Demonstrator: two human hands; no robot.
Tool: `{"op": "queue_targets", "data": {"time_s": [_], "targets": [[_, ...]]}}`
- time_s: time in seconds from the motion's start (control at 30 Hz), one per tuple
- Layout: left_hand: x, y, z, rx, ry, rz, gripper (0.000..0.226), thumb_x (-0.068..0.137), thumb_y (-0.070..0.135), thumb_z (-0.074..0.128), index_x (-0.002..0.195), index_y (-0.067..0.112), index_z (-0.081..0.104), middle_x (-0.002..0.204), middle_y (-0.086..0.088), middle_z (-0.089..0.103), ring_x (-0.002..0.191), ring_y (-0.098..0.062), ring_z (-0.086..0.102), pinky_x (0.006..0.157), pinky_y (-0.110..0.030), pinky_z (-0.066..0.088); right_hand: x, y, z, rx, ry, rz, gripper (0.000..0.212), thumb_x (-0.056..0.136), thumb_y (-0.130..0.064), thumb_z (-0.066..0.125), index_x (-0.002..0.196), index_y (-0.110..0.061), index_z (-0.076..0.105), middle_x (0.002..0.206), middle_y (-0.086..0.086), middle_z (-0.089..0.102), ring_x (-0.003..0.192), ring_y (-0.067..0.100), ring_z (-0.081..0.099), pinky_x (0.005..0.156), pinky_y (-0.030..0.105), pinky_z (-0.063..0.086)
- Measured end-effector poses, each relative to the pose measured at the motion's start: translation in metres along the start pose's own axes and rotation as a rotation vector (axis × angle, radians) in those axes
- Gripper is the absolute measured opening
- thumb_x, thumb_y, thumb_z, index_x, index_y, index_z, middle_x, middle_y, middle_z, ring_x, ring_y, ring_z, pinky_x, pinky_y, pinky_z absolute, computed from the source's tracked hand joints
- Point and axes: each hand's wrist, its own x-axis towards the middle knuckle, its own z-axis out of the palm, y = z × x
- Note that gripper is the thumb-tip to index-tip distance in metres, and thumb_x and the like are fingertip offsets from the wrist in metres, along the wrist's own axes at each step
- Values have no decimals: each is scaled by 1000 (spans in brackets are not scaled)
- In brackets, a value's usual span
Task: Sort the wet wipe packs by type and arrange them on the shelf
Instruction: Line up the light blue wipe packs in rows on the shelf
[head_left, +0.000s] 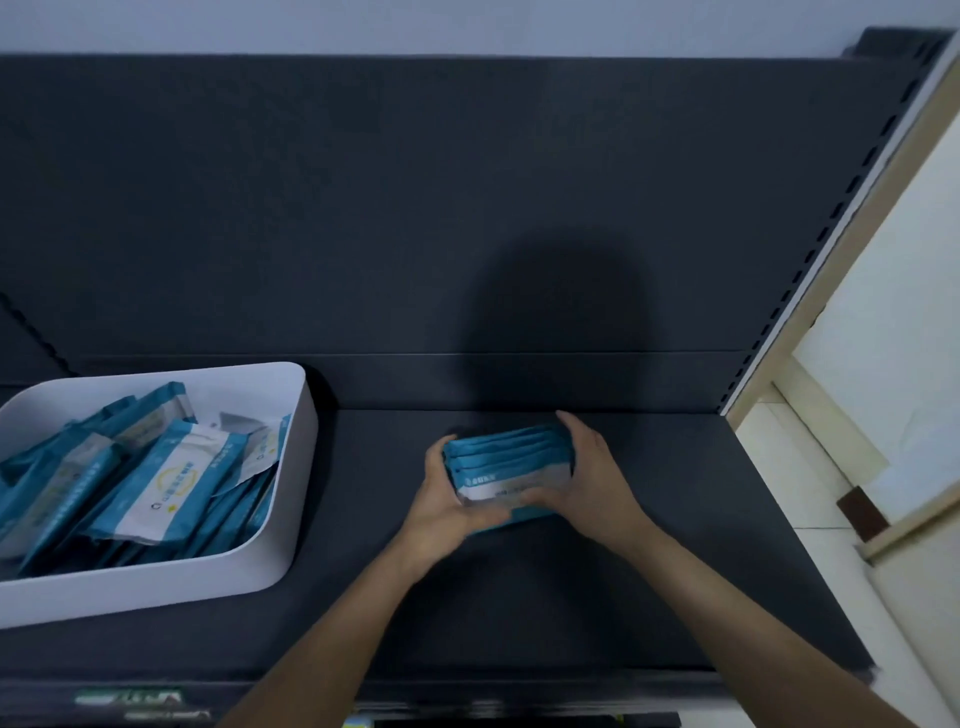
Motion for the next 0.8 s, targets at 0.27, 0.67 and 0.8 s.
{"op": "queue_targets", "data": {"time_s": [0.27,0.67,0.8], "targets": [[12,-1,26,86,81,85,56,79,-10,67,112,25,39,108,-2,59,97,-9,61,82,-23,54,-17,7,-5,328,127,47,77,73,-2,78,121,-33,27,108,-28,43,93,-19,52,71,-2,41],[16,-8,48,70,47,1,68,75,-3,75,120,30,35,114,2,60,102,-8,63,88,-30,55,-17,35,-13,321,94,191,56,75,-8,79,115,-16,40,92,-16,55,77,-6,56,57,2,43],[25,-3,67,105,69,17,64,75,-4,76,112,33,39,113,3,61,102,-8,63,88,-31,55,-16,46,-29,338,157,191,49,78,-6,75,111,-19,41,92,-16,56,77,-6,57,57,4,45]]}}
